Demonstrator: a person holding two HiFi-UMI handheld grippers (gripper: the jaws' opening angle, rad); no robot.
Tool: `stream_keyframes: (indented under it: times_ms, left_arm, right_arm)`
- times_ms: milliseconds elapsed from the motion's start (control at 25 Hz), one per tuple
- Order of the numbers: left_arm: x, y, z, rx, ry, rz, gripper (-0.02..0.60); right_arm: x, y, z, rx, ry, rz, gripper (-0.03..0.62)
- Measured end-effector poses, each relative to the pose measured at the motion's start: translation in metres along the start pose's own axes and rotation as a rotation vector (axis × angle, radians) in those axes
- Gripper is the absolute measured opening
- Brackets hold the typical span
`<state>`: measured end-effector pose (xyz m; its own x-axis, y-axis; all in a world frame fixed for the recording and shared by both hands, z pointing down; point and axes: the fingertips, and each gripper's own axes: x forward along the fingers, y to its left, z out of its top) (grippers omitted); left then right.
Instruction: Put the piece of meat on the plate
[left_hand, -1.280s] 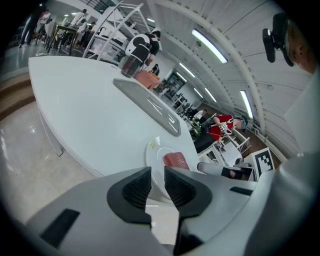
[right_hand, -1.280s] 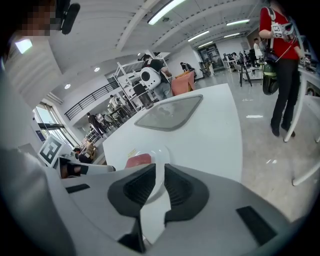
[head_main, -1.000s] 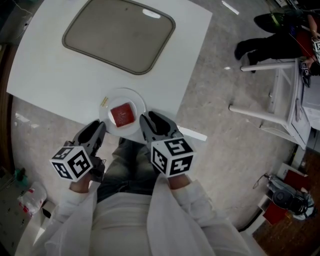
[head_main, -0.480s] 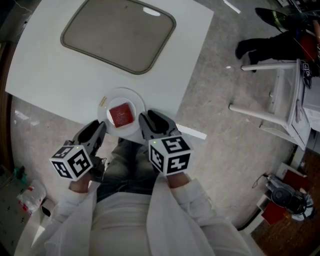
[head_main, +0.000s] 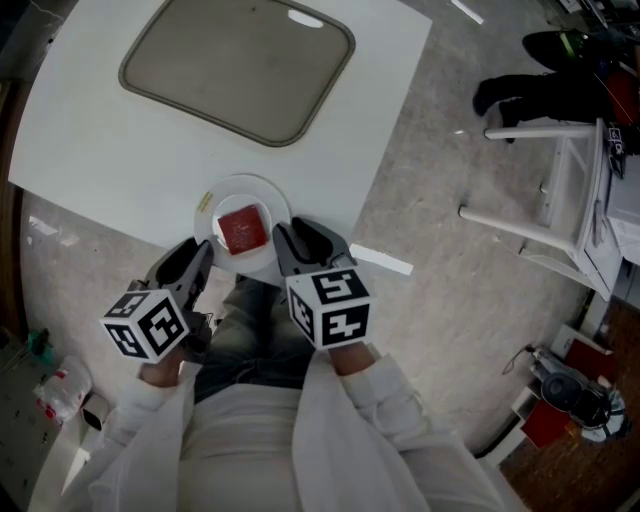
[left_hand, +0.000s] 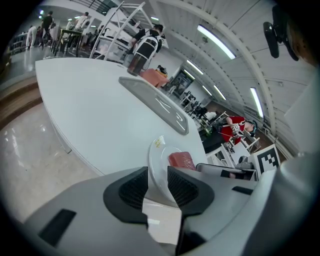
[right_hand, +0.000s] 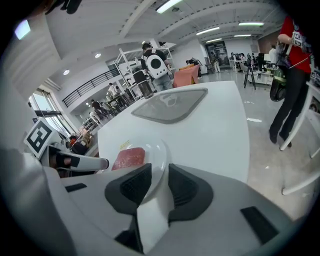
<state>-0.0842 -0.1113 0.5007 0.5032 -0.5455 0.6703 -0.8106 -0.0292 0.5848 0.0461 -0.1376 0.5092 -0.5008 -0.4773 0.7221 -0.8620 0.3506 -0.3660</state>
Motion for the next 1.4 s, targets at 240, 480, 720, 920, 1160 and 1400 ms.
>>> stream_keyframes:
  times_ms: [240, 480, 720, 920, 1160, 1400]
  left_arm:
    - [0.004, 0.0, 0.001, -0.031, 0.001, -0.017, 0.104]
    - [0.007, -0.001, 0.003, -0.01, 0.001, -0.02, 0.103]
    - [0.007, 0.003, 0.002, 0.022, 0.005, -0.01, 0.072]
    - [0.007, 0.004, 0.003, 0.024, 0.017, 0.001, 0.071]
    - [0.005, 0.004, 0.001, 0.018, 0.024, 0.024, 0.071]
    - [0.002, -0.001, 0.003, 0.023, 0.005, 0.032, 0.071]
  right_arm:
    - [0.002, 0.001, 0.0, 0.001, 0.0, -0.015, 0.092]
    - [0.003, -0.002, 0.001, 0.023, -0.009, -0.043, 0.092]
    - [0.003, -0.004, 0.001, 0.032, 0.012, -0.036, 0.091]
    - [0.002, -0.003, 0.0, 0.04, 0.026, -0.06, 0.091]
    - [-0.002, -0.001, -0.002, 0.051, 0.04, -0.056, 0.086]
    - [-0.008, -0.001, -0.005, 0.06, 0.042, -0.048, 0.077]
